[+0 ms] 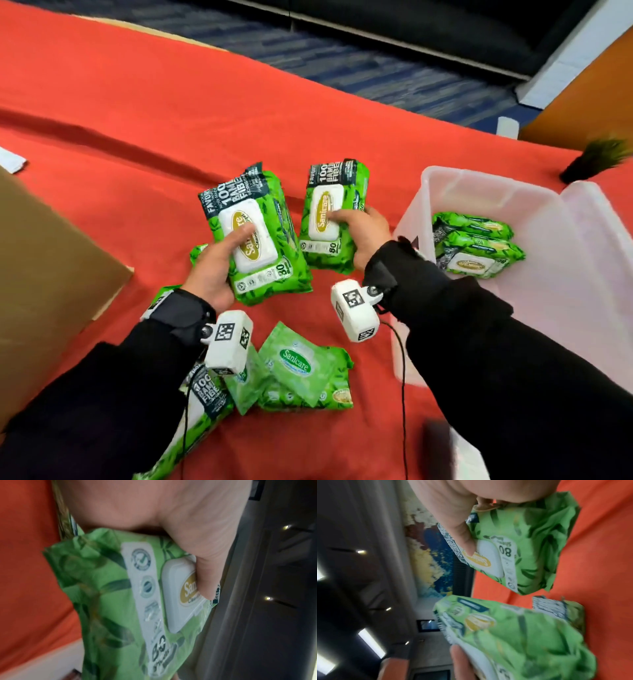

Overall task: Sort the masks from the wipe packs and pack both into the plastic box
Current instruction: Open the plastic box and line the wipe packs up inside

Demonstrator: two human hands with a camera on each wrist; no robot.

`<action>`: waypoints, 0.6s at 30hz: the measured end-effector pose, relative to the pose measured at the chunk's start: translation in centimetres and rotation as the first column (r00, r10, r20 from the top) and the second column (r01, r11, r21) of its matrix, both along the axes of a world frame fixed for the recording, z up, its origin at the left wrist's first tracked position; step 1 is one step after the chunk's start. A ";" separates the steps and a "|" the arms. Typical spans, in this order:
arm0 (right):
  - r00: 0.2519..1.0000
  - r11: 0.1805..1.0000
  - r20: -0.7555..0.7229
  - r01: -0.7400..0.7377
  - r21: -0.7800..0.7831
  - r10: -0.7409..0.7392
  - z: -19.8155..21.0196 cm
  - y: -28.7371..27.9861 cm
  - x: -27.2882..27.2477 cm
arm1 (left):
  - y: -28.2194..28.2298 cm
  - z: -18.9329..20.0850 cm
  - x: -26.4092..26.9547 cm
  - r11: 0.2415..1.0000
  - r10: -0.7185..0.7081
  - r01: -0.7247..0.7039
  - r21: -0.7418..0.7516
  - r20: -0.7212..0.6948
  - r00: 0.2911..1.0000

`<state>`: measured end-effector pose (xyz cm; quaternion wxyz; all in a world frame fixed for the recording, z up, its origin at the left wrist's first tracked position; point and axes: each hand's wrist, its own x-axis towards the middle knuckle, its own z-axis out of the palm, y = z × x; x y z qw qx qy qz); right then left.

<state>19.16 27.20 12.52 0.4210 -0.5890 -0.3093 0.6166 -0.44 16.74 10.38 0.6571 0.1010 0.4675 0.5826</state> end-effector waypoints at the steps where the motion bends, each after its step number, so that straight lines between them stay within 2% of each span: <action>1: 0.999 0.999 -0.035 -0.025 0.032 0.026 2.5 -0.1 1.1 | 0.0 0.8 0.5 0.999 -0.021 0.020 0.026 0.039 0.999; 4: 0.993 0.976 -0.034 -0.100 0.193 0.109 9.4 -0.3 6.2 | 0.0 3.3 2.6 0.990 -0.079 0.066 0.123 0.102 0.992; 6: 0.991 0.954 0.038 -0.134 0.267 0.128 12.9 -0.1 10.4 | 0.0 4.7 4.2 0.978 -0.134 0.108 0.177 0.138 0.981; 9: 0.955 0.930 0.253 -0.229 0.288 0.157 15.3 0.7 16.8 | 0.2 6.1 6.4 0.970 -0.176 0.143 0.196 0.166 0.970; 11: 0.871 0.926 0.462 -0.300 0.228 0.168 15.0 1.6 20.6 | 0.3 6.4 7.7 0.970 -0.190 0.159 0.184 0.169 0.967; 12: 0.780 0.921 0.599 -0.349 0.172 0.184 14.5 2.0 22.0 | 0.3 6.4 8.2 0.971 -0.194 0.166 0.174 0.164 0.967; 13: 0.635 0.911 0.747 -0.401 0.100 0.198 13.8 2.5 23.4 | 0.3 6.4 8.7 0.970 -0.201 0.173 0.168 0.163 0.966; 15: 0.212 0.872 0.946 -0.476 -0.118 0.244 11.5 3.2 25.3 | 0.2 6.2 9.4 0.972 -0.206 0.183 0.150 0.156 0.966; 16: 0.062 0.843 0.954 -0.488 -0.228 0.294 10.0 3.6 25.9 | 0.1 6.1 9.6 0.974 -0.203 0.182 0.136 0.153 0.967; 17: 0.005 0.817 0.935 -0.488 -0.307 0.354 8.1 4.1 26.5 | 0.1 5.9 9.7 0.976 -0.199 0.181 0.123 0.153 0.968; 18: -0.010 0.800 0.912 -0.477 -0.364 0.410 6.0 4.7 27.2 | 0.1 5.6 9.8 0.978 -0.191 0.176 0.109 0.150 0.970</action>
